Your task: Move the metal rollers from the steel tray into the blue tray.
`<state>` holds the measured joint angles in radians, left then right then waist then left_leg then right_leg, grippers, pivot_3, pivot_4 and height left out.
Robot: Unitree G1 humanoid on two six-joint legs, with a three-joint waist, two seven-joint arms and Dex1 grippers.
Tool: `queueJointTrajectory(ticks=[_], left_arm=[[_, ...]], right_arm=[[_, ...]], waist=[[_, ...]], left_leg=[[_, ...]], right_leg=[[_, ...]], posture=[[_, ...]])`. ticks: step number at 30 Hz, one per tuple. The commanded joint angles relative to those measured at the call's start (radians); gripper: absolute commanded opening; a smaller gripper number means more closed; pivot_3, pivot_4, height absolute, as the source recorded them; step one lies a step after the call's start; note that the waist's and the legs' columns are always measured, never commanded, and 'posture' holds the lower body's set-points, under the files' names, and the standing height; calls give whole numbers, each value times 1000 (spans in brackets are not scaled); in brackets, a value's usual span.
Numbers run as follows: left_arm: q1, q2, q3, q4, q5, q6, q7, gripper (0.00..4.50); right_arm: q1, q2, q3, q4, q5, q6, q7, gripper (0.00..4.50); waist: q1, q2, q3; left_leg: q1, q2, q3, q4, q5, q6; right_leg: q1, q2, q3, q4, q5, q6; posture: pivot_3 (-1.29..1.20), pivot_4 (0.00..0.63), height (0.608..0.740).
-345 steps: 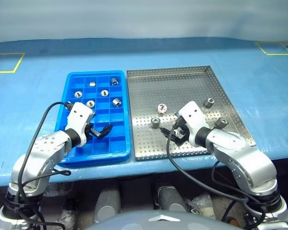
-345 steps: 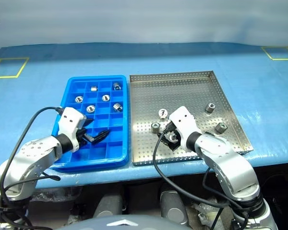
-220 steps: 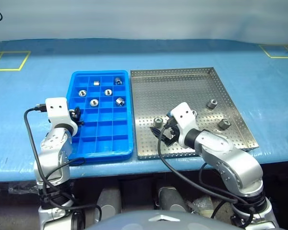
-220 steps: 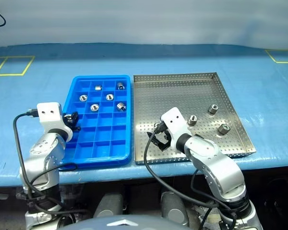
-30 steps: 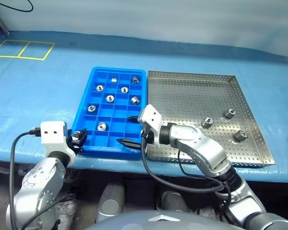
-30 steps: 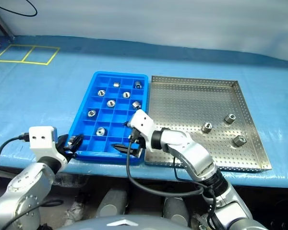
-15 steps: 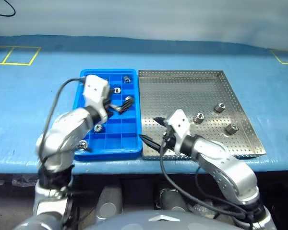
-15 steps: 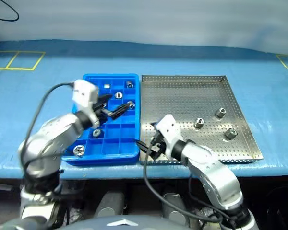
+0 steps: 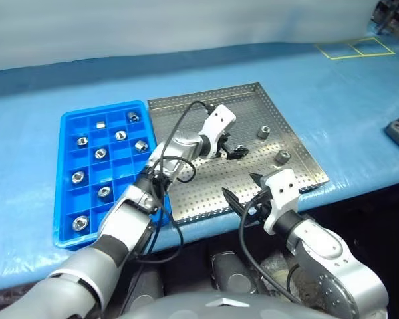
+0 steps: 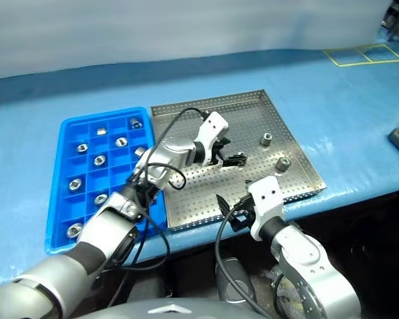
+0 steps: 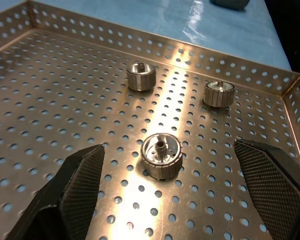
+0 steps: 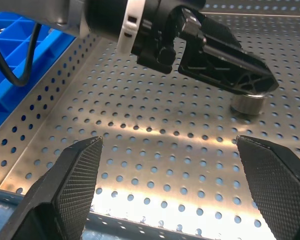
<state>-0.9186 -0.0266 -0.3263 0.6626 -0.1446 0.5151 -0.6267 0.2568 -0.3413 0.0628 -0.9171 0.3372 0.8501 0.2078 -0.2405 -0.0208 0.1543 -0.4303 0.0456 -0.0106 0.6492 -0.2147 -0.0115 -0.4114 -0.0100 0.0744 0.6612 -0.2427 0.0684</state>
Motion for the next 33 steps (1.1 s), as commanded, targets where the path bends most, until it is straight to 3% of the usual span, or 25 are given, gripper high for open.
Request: queueJointTrajectory(ticks=[1,10,24,29,33], left_arm=[[-62,-47,3,118,55,-87,25,4478],[-104,-81,72,263,118,-178,162,4478],[-47,-54,171,162,97,-174,172,4478],[15,-25,169,52,96,-126,161,4478],[153,31,168,-198,92,-145,155,4478]], right_arm=[[3,6,-16,-54,-1,-15,-18,4500],[8,5,-18,-49,5,-20,-31,4500],[-40,-3,-3,-17,15,-13,-13,4500],[-68,-2,1,10,-5,-4,-25,4500],[-155,82,-19,135,-53,14,-124,4500]], waist=[[-26,0,0],[-102,0,0],[-97,0,0],[-96,0,0],[-98,1,0]], left_leg=[[0,0,0,0,0,0],[1,0,0,-2,0,0],[1,0,1,-3,0,0],[2,0,1,-3,0,0],[2,0,2,-3,0,0]], right_leg=[[0,0,0,0,0,0],[0,0,2,0,0,1],[0,0,3,0,0,2],[0,0,3,0,0,2],[0,0,4,1,0,2]], posture=[[-402,150,740],[-400,150,740],[-337,150,740],[-332,150,740],[-337,150,740]])
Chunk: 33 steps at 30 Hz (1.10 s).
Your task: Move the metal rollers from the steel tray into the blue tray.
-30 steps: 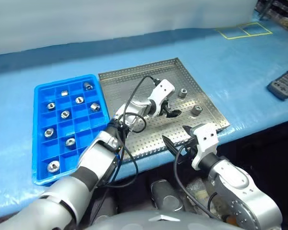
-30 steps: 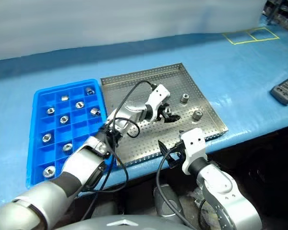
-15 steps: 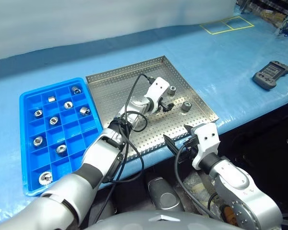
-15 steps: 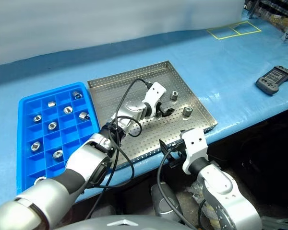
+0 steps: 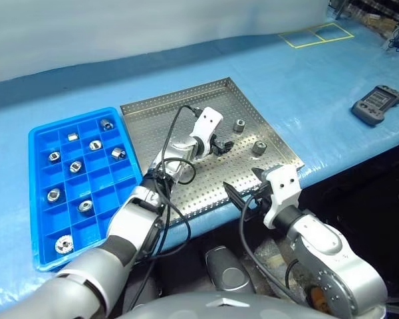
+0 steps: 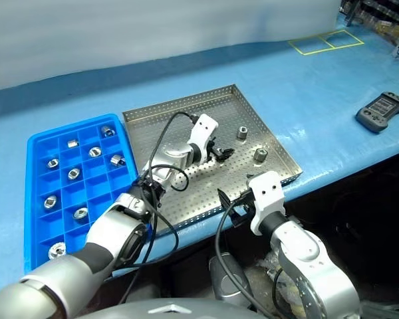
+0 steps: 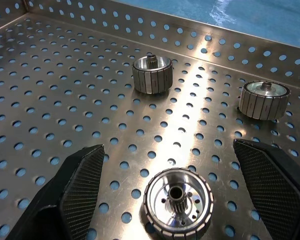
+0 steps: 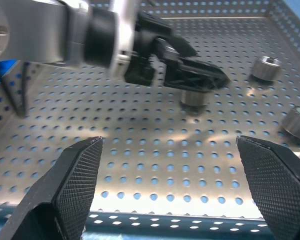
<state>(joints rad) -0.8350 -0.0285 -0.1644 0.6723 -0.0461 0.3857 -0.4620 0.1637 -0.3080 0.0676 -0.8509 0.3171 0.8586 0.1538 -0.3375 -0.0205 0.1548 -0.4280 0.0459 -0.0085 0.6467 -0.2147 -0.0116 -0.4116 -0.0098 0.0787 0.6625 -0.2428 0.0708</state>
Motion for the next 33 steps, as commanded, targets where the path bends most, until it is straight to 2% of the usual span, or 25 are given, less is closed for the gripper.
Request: queueJointTrajectory(ticks=[1,8,14,19,22,27,30,33], left_arm=[[113,50,9,-290,-14,-16,-14,4478],[366,135,53,-705,-78,62,-11,4478],[558,212,52,-904,-98,77,-18,4478],[696,180,68,-1008,-164,62,0,4478],[765,181,31,-1050,-151,39,6,4478],[805,158,11,-1081,-200,60,0,4478],[814,164,-10,-1091,-220,60,-15,4500],[825,178,-31,-1103,-230,60,-24,4500]], right_arm=[[-94,74,-33,109,-44,9,-96,4500],[-305,151,-78,338,-84,18,-157,4500],[-431,187,-86,521,-121,-10,-180,4500],[-487,212,-82,620,-134,-34,-171,4500],[-510,215,-83,687,-145,-55,-165,4500],[-539,218,-93,792,-160,-96,-157,4500],[-548,212,-96,829,-176,-115,-161,3911],[-544,212,-105,839,-177,-125,-157,2946]], waist=[[1,1,0],[27,3,1],[80,4,0],[115,5,0],[132,5,0],[149,5,0],[155,5,0],[158,5,0]], left_leg=[[1,0,1,0,0,0],[1,0,3,0,0,0],[1,0,3,1,0,0],[0,0,3,1,0,0],[0,0,3,2,0,0],[0,0,3,2,0,0],[0,0,4,2,0,0],[0,0,4,2,0,0]], right_leg=[[0,0,1,1,0,0],[-1,0,4,2,1,1],[-1,0,4,2,1,1],[-2,0,4,2,3,-2],[-1,-1,3,2,3,-2],[-1,0,3,2,3,-2],[-1,0,3,2,3,-2],[-1,0,3,2,3,-2]], posture=[[-330,150,740],[-256,150,740],[-203,150,740],[-178,150,740],[-167,150,740],[-156,150,740],[-153,150,740],[-146,150,740]])
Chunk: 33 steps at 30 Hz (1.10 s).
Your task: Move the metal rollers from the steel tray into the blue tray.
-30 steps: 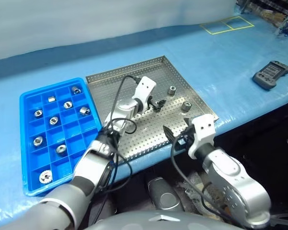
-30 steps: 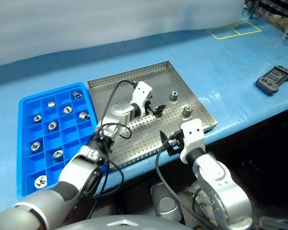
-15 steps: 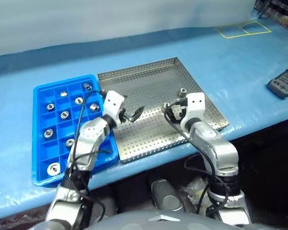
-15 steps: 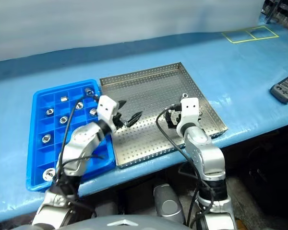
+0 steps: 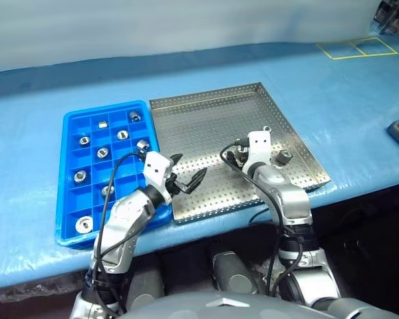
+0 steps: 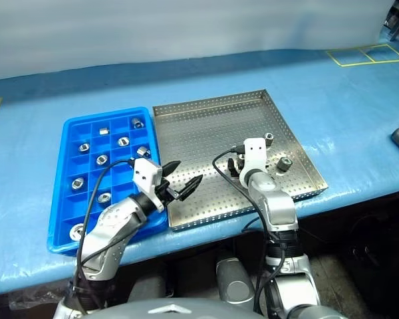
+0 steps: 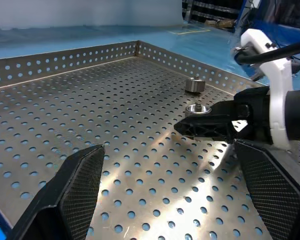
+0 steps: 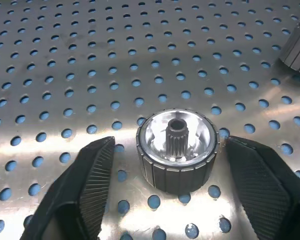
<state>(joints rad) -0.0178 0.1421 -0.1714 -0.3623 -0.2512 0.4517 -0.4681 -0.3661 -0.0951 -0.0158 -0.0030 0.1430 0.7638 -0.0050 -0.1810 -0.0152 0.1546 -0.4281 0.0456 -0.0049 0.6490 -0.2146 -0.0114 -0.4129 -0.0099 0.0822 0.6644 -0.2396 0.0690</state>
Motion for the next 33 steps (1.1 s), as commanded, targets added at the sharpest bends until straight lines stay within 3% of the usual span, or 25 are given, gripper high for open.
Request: queueJointTrajectory(ticks=[1,4,9,14,18,26,33], left_arm=[[10,12,-28,-71,-29,-6,-21,4500],[15,15,-29,-76,-33,-10,-14,4500],[22,7,6,-93,-24,-36,44,4500],[47,-8,95,-151,-13,-79,148,4500],[127,8,143,-240,-7,-83,201,4500],[304,-19,169,-377,15,-91,298,4500],[379,-33,166,-423,15,-100,332,4500]], right_arm=[[-13,-1,-24,-9,-2,-31,4,2617],[-8,-3,-23,-14,-5,-31,10,1699],[-39,-3,7,-48,-6,-9,32,1692],[-163,23,90,-43,-13,10,86,1692],[-270,77,153,19,-10,-10,142,1692],[-370,179,252,185,-26,-85,238,1692],[-372,218,300,261,-47,-128,284,1692]], waist=[[2,0,0],[5,0,0],[10,0,0],[26,1,1],[74,1,1],[220,1,1],[270,1,1]], left_leg=[[0,0,0,0,0,0],[0,0,0,0,0,0],[0,0,0,0,0,0],[0,1,0,0,0,0],[2,2,-1,-2,0,0],[-2,1,-2,-2,0,0],[-1,1,-4,-2,0,-1]], right_leg=[[0,0,0,0,0,0],[0,0,0,0,0,0],[0,0,0,0,0,0],[-1,1,1,1,0,0],[-1,3,0,2,0,-3],[0,-1,-7,-2,-1,-7],[0,-1,-10,-2,-4,-13]], posture=[[-146,150,740],[-136,150,740],[-79,150,740],[9,150,740],[141,150,740],[307,150,740],[356,150,740]])
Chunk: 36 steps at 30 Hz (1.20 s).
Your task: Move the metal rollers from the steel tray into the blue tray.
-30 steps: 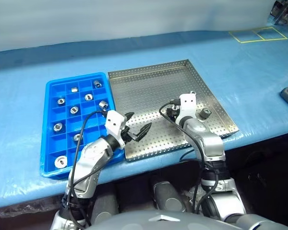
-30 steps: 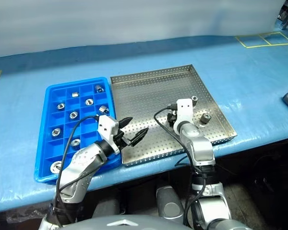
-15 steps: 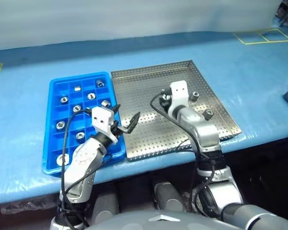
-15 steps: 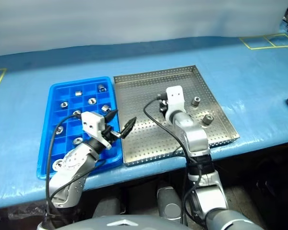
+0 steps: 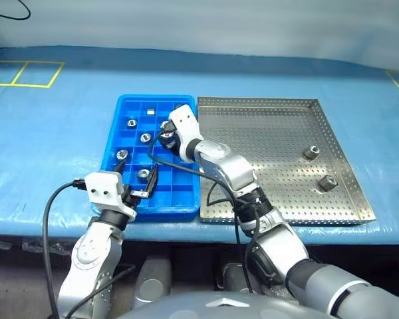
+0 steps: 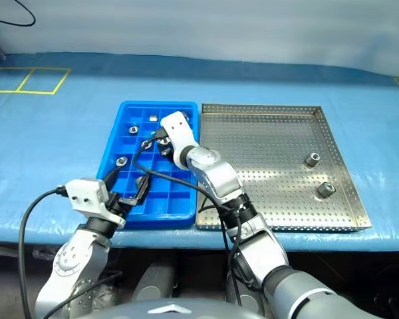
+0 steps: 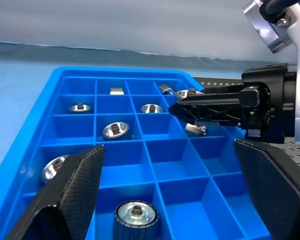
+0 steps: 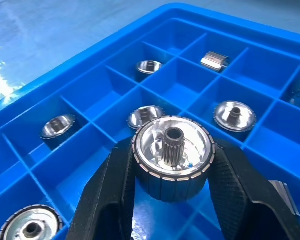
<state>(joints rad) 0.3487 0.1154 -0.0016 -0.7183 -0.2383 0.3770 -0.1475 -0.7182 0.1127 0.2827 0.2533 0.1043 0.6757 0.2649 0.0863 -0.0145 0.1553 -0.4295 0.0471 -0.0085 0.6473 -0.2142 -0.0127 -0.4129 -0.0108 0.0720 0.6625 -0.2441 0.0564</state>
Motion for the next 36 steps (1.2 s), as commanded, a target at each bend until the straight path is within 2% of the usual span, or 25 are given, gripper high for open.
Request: queueJointTrajectory(ticks=[1,16,24,27,31,36], left_arm=[[15,-6,-5,-70,2,-25,14,4500],[-7,9,-25,-48,-25,-2,5,4500],[-38,19,-26,-32,-39,14,-9,4500],[-66,32,-36,-21,-45,27,-28,4500],[-128,50,-67,21,-59,54,-57,4500],[-201,51,-107,85,-72,70,-101,4500]], right_arm=[[-18,12,0,11,-8,-41,17,1692],[98,-31,32,-61,-14,66,78,1692],[127,-19,8,-144,-1,86,72,4363],[120,-25,-76,-211,6,56,12,4463],[122,-107,-214,-305,-45,46,-120,4463],[166,-188,-375,-301,-83,62,-266,4463]], waist=[[6,0,0],[11,0,0],[8,0,0],[7,0,0],[7,1,0],[-28,1,0]], left_leg=[[0,0,-1,0,0,0],[0,1,-2,-1,0,-1],[0,1,-2,-1,0,-1],[0,1,-2,0,0,-1],[-1,0,-2,0,0,-1],[-1,0,-1,-1,0,-1]], right_leg=[[0,0,-1,0,0,0],[0,1,-2,0,-2,0],[0,1,-2,0,-3,0],[0,1,-2,0,-3,0],[0,0,-2,0,-3,0],[0,0,-1,-2,0,-2]], posture=[[356,150,740],[318,150,740],[268,150,740],[226,150,740],[152,150,740],[68,150,740]])
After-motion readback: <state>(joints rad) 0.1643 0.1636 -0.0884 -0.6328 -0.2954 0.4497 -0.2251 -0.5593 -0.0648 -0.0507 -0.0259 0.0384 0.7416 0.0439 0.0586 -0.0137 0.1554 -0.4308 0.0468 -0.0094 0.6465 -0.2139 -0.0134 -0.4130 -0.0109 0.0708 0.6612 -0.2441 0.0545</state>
